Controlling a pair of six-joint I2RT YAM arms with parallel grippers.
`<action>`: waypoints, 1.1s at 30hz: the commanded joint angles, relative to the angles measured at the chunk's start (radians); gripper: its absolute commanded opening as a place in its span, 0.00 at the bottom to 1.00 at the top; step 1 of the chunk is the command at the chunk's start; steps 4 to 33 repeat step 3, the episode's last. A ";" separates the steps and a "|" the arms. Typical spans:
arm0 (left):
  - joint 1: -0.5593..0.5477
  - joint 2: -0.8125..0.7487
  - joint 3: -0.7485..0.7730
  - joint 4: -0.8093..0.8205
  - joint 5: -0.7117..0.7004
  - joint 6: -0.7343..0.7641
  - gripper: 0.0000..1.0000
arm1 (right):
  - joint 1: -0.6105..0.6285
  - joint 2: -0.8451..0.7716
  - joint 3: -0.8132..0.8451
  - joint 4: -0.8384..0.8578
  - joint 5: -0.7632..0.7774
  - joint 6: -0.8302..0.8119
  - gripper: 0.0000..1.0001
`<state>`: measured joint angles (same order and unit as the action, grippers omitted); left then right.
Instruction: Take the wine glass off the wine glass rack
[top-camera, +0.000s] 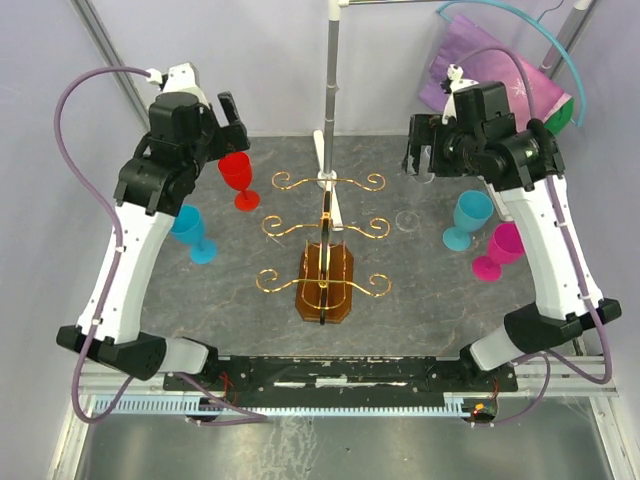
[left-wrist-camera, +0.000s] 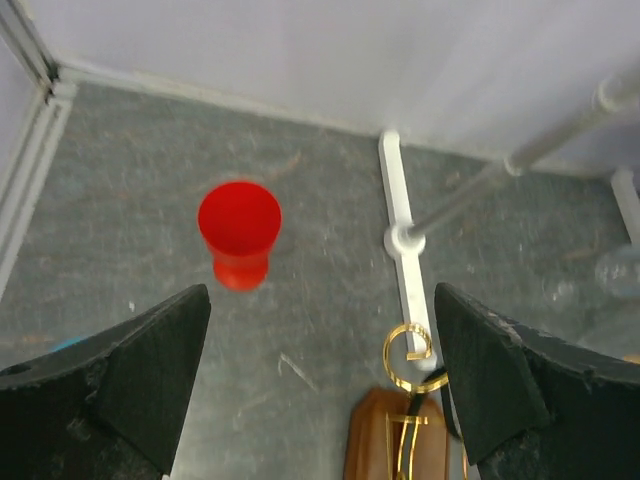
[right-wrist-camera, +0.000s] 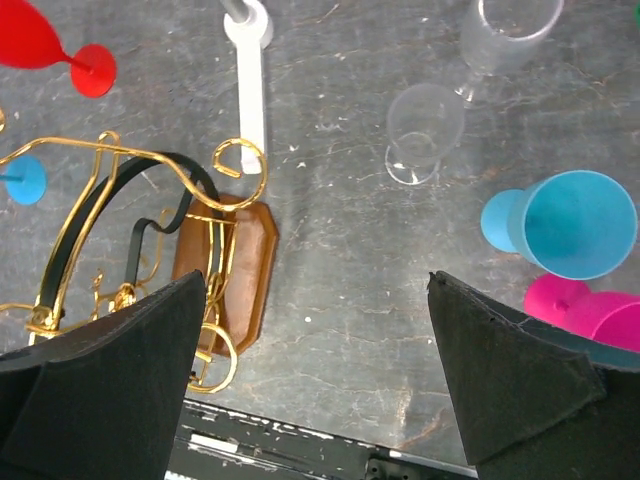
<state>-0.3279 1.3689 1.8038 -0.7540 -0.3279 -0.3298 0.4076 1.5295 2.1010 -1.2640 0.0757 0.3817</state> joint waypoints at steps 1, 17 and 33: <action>-0.003 -0.049 0.001 -0.171 0.114 -0.062 0.99 | -0.027 -0.013 -0.006 0.035 0.009 0.008 1.00; -0.003 -0.068 -0.035 -0.172 0.142 -0.086 0.99 | -0.030 -0.007 -0.002 0.033 0.007 0.019 1.00; -0.003 -0.068 -0.035 -0.172 0.142 -0.086 0.99 | -0.030 -0.007 -0.002 0.033 0.007 0.019 1.00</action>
